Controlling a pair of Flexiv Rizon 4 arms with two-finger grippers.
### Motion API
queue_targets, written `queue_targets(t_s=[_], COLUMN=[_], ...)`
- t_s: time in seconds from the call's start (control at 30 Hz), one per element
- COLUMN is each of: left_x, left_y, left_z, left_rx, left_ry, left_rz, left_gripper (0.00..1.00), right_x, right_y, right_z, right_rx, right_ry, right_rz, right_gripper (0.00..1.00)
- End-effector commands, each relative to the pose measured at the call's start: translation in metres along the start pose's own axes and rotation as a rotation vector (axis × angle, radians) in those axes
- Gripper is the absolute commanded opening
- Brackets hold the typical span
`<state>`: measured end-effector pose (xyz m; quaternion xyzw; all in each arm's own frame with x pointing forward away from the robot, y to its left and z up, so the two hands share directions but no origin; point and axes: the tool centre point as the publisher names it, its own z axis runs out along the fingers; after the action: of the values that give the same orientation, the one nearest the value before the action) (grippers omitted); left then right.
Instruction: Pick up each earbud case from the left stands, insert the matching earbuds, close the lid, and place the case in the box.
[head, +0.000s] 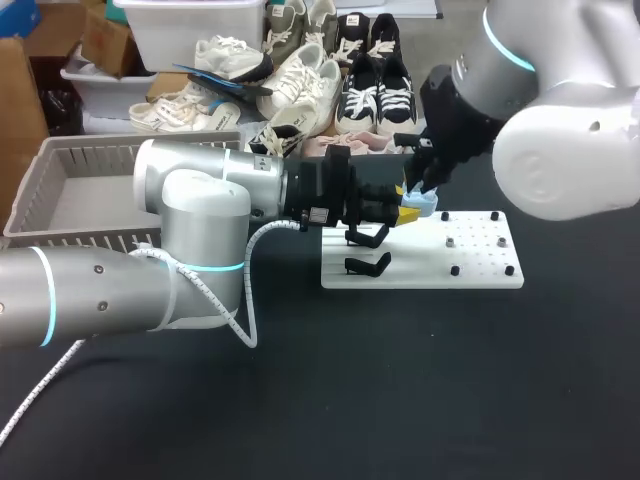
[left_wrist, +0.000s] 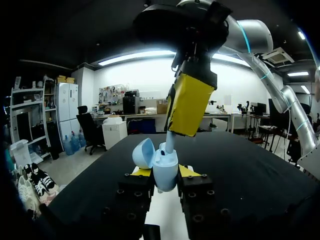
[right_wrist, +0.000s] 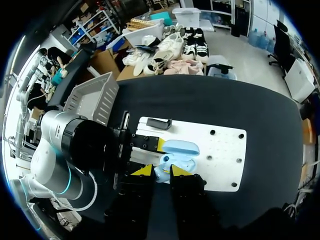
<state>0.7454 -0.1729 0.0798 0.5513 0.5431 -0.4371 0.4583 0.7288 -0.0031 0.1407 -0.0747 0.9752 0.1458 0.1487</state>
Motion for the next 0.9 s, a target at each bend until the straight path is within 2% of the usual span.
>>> queue_targets(t_s=[0.03, 0.9], left_x=[0.0002, 0.0002], left_y=[-0.0007, -0.0007], left_z=[0.0001, 0.0001], left_rx=[-0.003, -0.003], left_ry=[-0.001, -0.001], left_rz=[0.000, 0.000], left_gripper=[0.00, 0.00], right_x=[-0.0020, -0.0062], right_y=[-0.0024, -0.0095], right_z=[0.0053, 0.0106], right_rx=[-0.005, -0.014], right_ry=[0.006, 0.007], right_rz=[0.000, 0.022], right_gripper=[0.00, 0.00])
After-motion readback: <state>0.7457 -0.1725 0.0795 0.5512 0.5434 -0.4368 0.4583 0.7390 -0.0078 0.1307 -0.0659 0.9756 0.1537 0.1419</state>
